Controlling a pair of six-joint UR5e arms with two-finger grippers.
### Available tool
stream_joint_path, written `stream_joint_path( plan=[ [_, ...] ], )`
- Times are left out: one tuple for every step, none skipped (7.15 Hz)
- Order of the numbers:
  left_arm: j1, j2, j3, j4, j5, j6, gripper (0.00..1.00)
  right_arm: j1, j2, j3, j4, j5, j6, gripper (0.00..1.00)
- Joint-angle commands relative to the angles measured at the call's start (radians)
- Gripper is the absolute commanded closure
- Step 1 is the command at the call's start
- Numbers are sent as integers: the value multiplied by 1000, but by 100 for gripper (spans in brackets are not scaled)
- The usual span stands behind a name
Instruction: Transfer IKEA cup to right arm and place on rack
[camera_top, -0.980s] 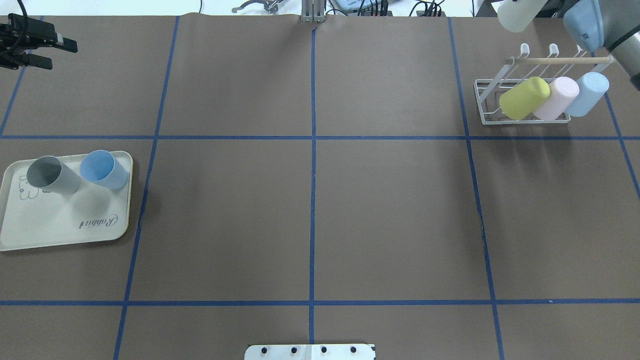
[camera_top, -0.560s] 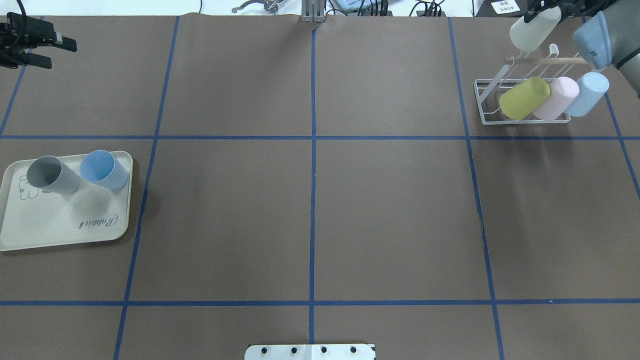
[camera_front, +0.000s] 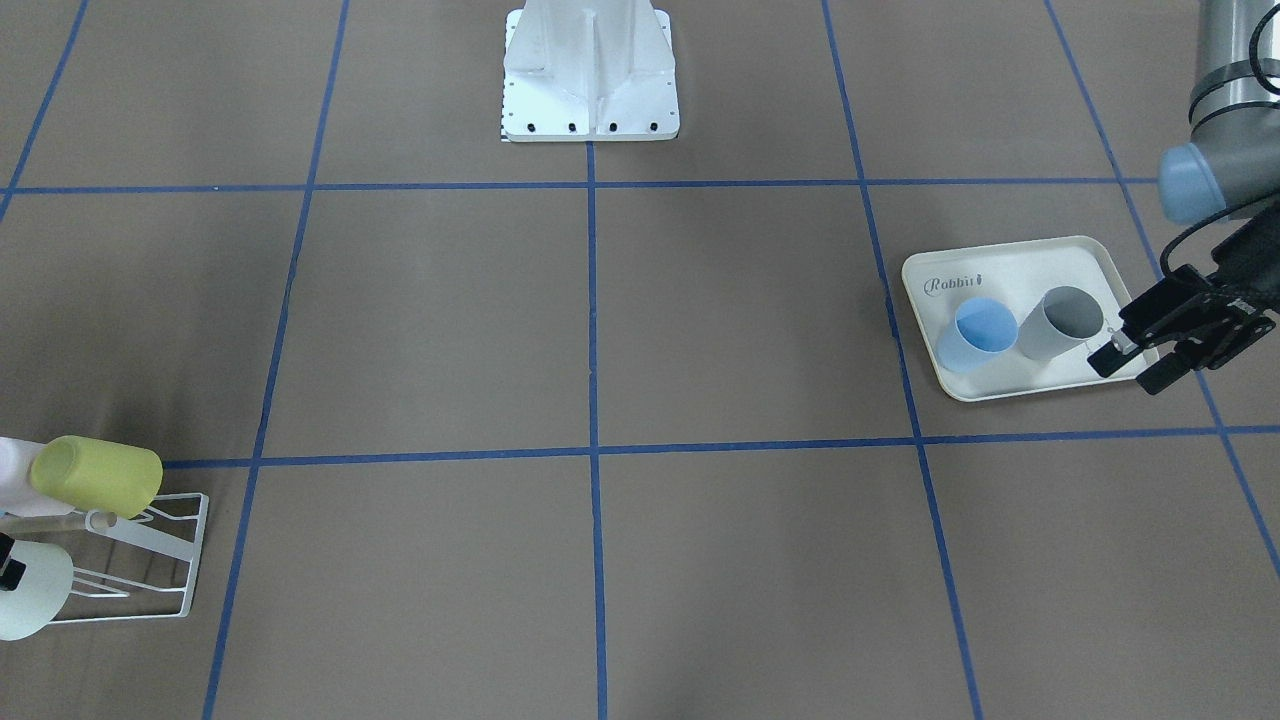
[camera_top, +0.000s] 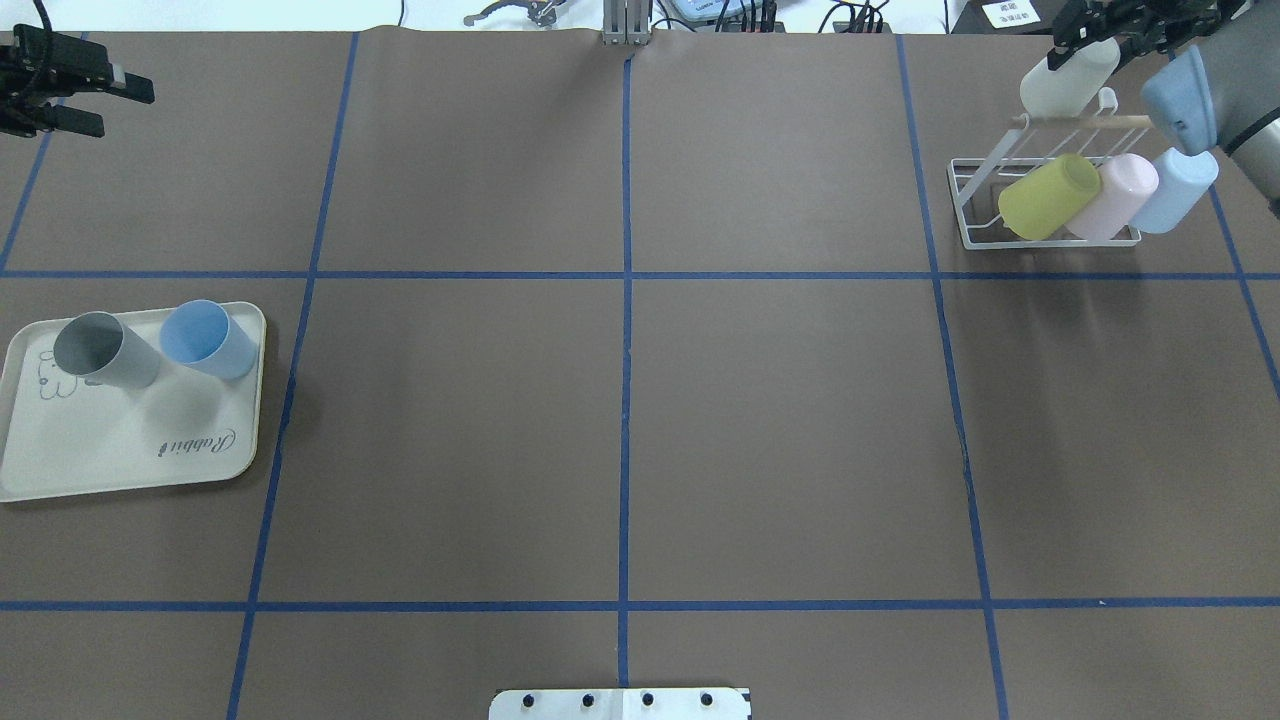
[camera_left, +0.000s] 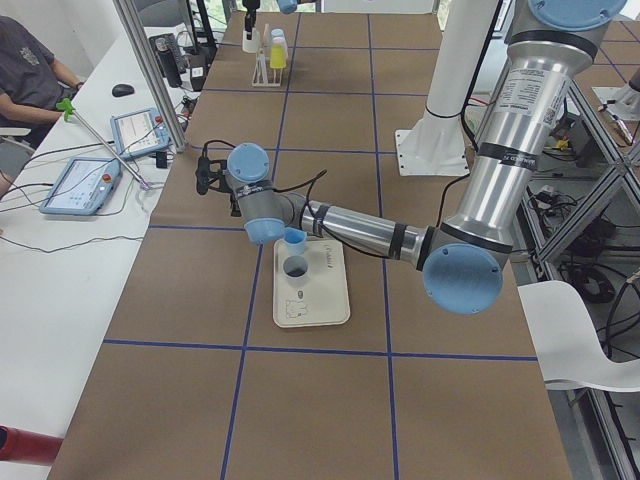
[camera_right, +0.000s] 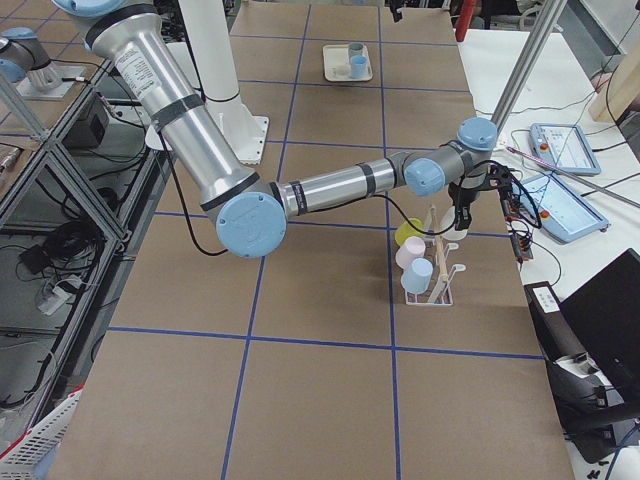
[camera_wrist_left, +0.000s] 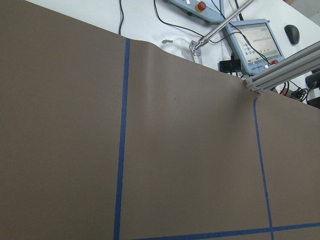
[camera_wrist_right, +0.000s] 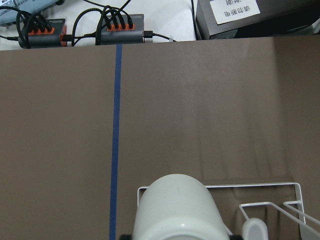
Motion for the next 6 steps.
stream_joint_path(
  plan=[
    [-3, 4, -2, 0, -5, 0, 0, -24, -9, -1, 5, 2, 0, 13],
    [-5, 13, -2, -2, -5, 3, 0, -30, -19, -1, 5, 0, 2, 2],
    [-8, 14, 0, -2, 1, 5, 0, -30, -17, -1, 7, 2, 1, 1],
    [-12, 22, -2, -2, 3, 23, 0, -30, -16, 0, 7, 5, 0, 1],
    [-13, 40, 2, 3, 11, 64, 0, -30, -8, 2, 5, 7, 2, 1],
    [-8, 63, 0, 18, 35, 74, 0, -27, -3, 13, 4, 20, 4, 1]
  ],
)
